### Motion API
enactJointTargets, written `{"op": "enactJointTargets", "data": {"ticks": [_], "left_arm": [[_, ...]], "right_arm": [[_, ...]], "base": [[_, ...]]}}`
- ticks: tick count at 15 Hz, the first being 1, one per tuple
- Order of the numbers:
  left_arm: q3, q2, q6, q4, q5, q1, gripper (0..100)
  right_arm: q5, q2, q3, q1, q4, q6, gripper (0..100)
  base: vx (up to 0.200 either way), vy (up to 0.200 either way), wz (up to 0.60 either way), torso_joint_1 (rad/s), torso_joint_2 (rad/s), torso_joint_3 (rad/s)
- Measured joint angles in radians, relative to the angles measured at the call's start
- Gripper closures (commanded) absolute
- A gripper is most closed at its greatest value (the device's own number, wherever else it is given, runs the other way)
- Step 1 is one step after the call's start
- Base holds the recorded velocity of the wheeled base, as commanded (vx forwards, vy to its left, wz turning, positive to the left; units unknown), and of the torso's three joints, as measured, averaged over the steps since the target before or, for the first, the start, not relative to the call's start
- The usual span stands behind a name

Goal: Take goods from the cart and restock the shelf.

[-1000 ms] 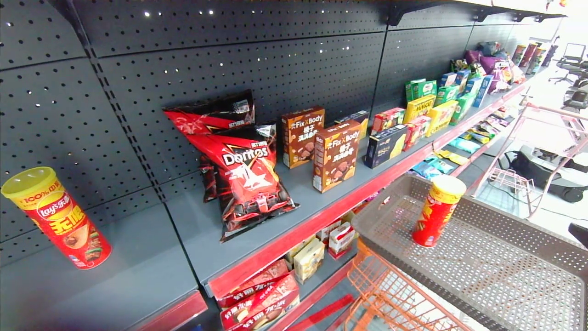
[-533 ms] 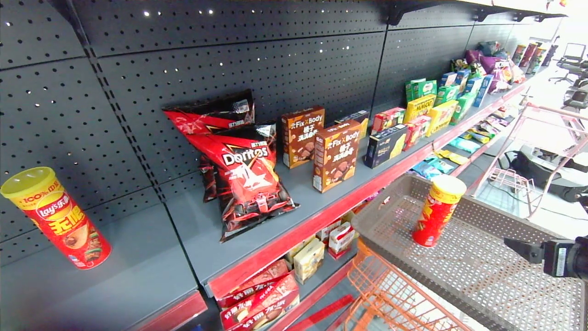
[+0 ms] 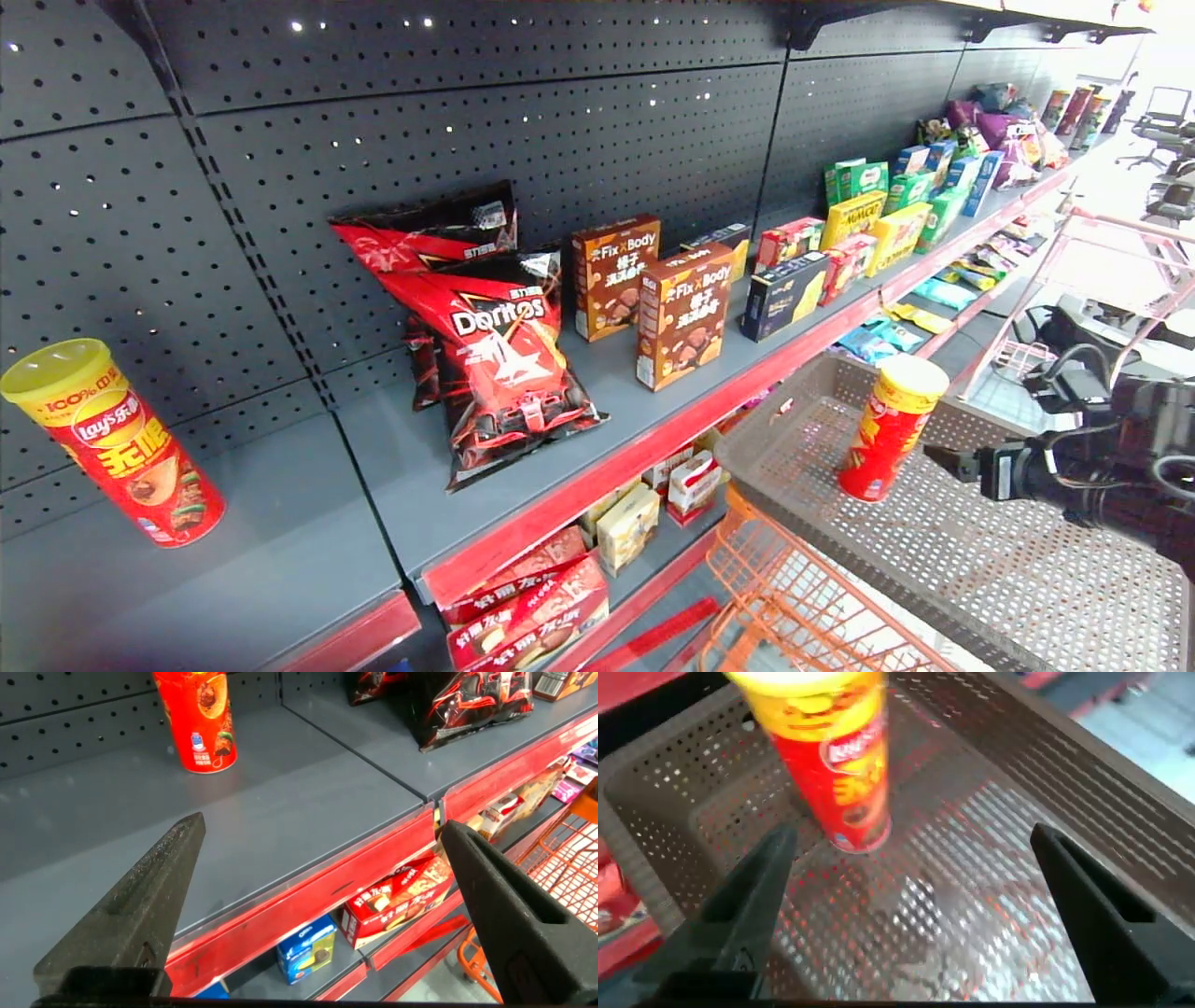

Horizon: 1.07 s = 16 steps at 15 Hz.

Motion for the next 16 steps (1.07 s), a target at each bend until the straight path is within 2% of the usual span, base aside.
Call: {"op": "enactJointTargets", "data": {"ticks": [4, 9, 16], "left_arm": [[0.000, 0.000, 0.000, 0.000, 0.000, 0.000, 0], [0.000, 0.000, 0.000, 0.000, 0.000, 0.000, 0], [0.000, 0.000, 0.000, 0.000, 0.000, 0.000, 0]], "right_arm": [[0.023, 0.104, -0.007, 0.039, -0.038, -0.016, 0], [0.024, 0.194, -0.013, 0.047, -0.190, -0.057, 0], [0.024, 0.291, -0.099, 0.064, -0.301, -0.083, 0]], "base": [[0.000, 0.000, 0.00, 0.000, 0.00, 0.000], [0.000, 0.000, 0.00, 0.000, 0.00, 0.000], [0.000, 0.000, 0.00, 0.000, 0.00, 0.000]]}}
